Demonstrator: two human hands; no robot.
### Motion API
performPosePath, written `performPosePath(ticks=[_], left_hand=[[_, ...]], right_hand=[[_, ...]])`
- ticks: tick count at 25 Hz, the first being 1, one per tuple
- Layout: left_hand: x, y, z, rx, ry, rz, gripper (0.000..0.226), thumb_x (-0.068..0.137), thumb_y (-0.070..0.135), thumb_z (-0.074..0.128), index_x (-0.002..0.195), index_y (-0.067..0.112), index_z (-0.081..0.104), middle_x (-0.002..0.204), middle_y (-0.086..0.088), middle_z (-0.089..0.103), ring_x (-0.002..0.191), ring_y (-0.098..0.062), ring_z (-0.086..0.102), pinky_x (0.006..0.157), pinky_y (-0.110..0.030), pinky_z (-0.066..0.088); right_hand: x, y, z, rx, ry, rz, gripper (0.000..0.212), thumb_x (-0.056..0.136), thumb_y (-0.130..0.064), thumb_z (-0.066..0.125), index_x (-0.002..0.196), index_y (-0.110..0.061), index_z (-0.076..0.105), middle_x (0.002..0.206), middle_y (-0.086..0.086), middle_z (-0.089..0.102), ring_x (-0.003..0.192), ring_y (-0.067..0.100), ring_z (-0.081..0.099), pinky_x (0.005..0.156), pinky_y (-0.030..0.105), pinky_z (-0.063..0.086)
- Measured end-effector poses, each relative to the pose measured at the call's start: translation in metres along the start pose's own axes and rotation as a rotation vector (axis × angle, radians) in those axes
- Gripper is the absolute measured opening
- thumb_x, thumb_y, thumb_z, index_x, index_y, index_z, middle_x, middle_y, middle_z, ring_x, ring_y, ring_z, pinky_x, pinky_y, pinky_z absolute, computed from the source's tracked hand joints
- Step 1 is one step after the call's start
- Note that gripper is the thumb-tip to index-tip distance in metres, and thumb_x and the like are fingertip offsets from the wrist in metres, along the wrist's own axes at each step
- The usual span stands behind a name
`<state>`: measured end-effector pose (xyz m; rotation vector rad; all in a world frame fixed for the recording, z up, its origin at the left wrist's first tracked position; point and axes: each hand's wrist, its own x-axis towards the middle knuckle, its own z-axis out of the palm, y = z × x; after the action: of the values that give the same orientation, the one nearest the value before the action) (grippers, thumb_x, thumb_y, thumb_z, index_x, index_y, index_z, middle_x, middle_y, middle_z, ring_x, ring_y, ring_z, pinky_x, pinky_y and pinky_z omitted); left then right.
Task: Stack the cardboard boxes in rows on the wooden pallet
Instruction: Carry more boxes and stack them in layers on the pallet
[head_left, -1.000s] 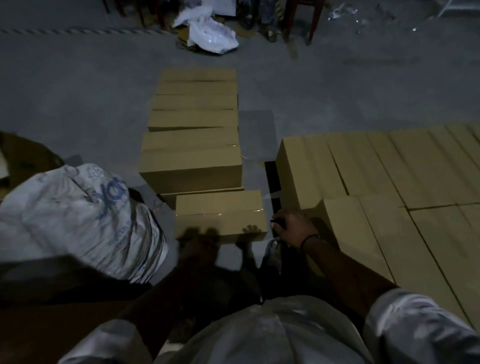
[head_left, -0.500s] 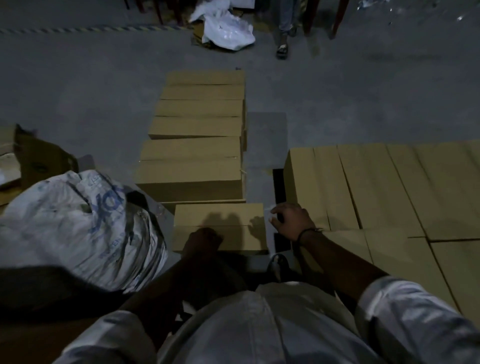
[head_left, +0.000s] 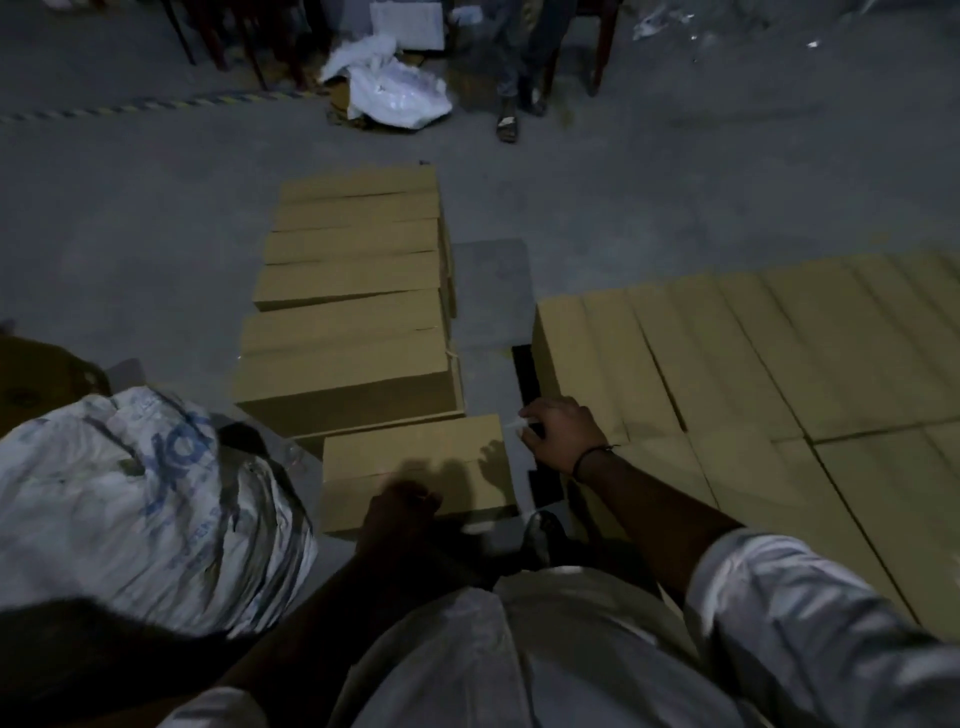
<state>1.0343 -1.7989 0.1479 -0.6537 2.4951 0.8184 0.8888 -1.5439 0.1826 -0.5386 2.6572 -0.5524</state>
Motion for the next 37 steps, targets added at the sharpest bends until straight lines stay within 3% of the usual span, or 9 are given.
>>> performPosePath(ticks=[3, 6, 10, 14, 22, 27, 30, 34, 37], left_hand=[[-0.013, 0.012, 0.000, 0.064, -0.069, 0.163, 0.042, 0.095, 0.058, 0.054, 0.115, 0.026, 0.072, 0.116, 0.007, 0.071, 0.107, -0.013, 0.064, 0.079, -0.019, 0.038], [-0.045, 0.036, 0.014, -0.068, -0.062, 0.333, 0.033, 0.093, 0.046, 0.067, 0.111, 0.019, 0.072, 0.108, 0.003, 0.072, 0.098, -0.012, 0.066, 0.078, -0.021, 0.042], [-0.097, 0.077, 0.042, -0.167, -0.128, 0.437, 0.029, 0.091, 0.039, 0.071, 0.113, 0.021, 0.071, 0.106, 0.000, 0.073, 0.102, -0.019, 0.067, 0.089, -0.030, 0.052], [-0.144, 0.114, 0.075, -0.165, -0.223, 0.584, 0.033, 0.093, 0.042, 0.069, 0.117, 0.019, 0.070, 0.095, 0.006, 0.070, 0.098, -0.020, 0.067, 0.087, -0.034, 0.054], [-0.257, 0.154, 0.173, -0.134, -0.393, 0.656, 0.033, 0.093, 0.040, 0.068, 0.121, 0.023, 0.067, 0.107, 0.005, 0.069, 0.099, -0.014, 0.064, 0.086, -0.027, 0.051], [-0.352, 0.189, 0.239, -0.079, -0.343, 0.734, 0.022, 0.090, 0.035, 0.073, 0.110, 0.025, 0.068, 0.096, 0.007, 0.071, 0.079, -0.013, 0.070, 0.069, -0.027, 0.057], [-0.423, 0.216, 0.289, -0.128, -0.312, 0.773, 0.020, 0.087, 0.034, 0.076, 0.105, 0.027, 0.072, 0.091, 0.011, 0.071, 0.087, -0.015, 0.071, 0.077, -0.034, 0.059], [-0.511, 0.248, 0.350, -0.146, -0.349, 0.783, 0.020, 0.088, 0.034, 0.075, 0.106, 0.024, 0.073, 0.093, 0.005, 0.073, 0.091, -0.014, 0.068, 0.081, -0.026, 0.052], [-0.562, 0.269, 0.387, -0.107, -0.405, 0.845, 0.022, 0.088, 0.027, 0.076, 0.108, 0.017, 0.072, 0.086, 0.007, 0.070, 0.083, -0.009, 0.066, 0.072, -0.017, 0.049]], right_hand=[[-0.061, -0.001, 0.002, 0.045, 0.138, 0.090, 0.039, 0.098, -0.039, 0.054, 0.133, -0.023, 0.062, 0.136, 0.005, 0.058, 0.118, 0.032, 0.053, 0.094, 0.039, 0.044], [-0.146, 0.008, 0.009, 0.079, 0.287, 0.237, 0.043, 0.094, -0.037, 0.058, 0.133, -0.017, 0.061, 0.134, 0.009, 0.059, 0.115, 0.036, 0.054, 0.091, 0.044, 0.048], [-0.252, 0.027, 0.010, 0.062, 0.365, 0.470, 0.058, 0.094, -0.044, 0.055, 0.146, -0.021, 0.046, 0.143, 0.007, 0.052, 0.124, 0.033, 0.049, 0.096, 0.043, 0.044], [-0.339, 0.048, 0.006, 0.051, 0.416, 0.615, 0.059, 0.096, -0.048, 0.053, 0.149, -0.024, 0.041, 0.148, 0.005, 0.047, 0.129, 0.030, 0.045, 0.101, 0.042, 0.041], [-0.500, 0.089, 0.030, 0.117, 0.529, 0.797, 0.060, 0.096, -0.052, 0.053, 0.149, -0.025, 0.042, 0.147, 0.004, 0.048, 0.128, 0.030, 0.047, 0.100, 0.041, 0.042], [-0.630, 0.130, 0.046, 0.151, 0.597, 0.867, 0.059, 0.099, -0.052, 0.049, 0.151, -0.026, 0.038, 0.152, 0.002, 0.043, 0.136, 0.028, 0.040, 0.108, 0.045, 0.037], [-0.719, 0.160, 0.054, 0.169, 0.634, 0.896, 0.060, 0.101, -0.054, 0.046, 0.152, -0.026, 0.036, 0.155, 0.001, 0.039, 0.137, 0.028, 0.037, 0.111, 0.048, 0.034], [-0.820, 0.188, 0.054, 0.171, 0.688, 0.941, 0.060, 0.100, -0.054, 0.048, 0.152, -0.027, 0.036, 0.153, 0.001, 0.041, 0.136, 0.029, 0.039, 0.110, 0.045, 0.035], [-0.874, 0.214, 0.051, 0.210, 0.731, 0.978, 0.061, 0.099, -0.054, 0.049, 0.152, -0.027, 0.037, 0.153, 0.001, 0.042, 0.137, 0.029, 0.039, 0.109, 0.046, 0.036]])
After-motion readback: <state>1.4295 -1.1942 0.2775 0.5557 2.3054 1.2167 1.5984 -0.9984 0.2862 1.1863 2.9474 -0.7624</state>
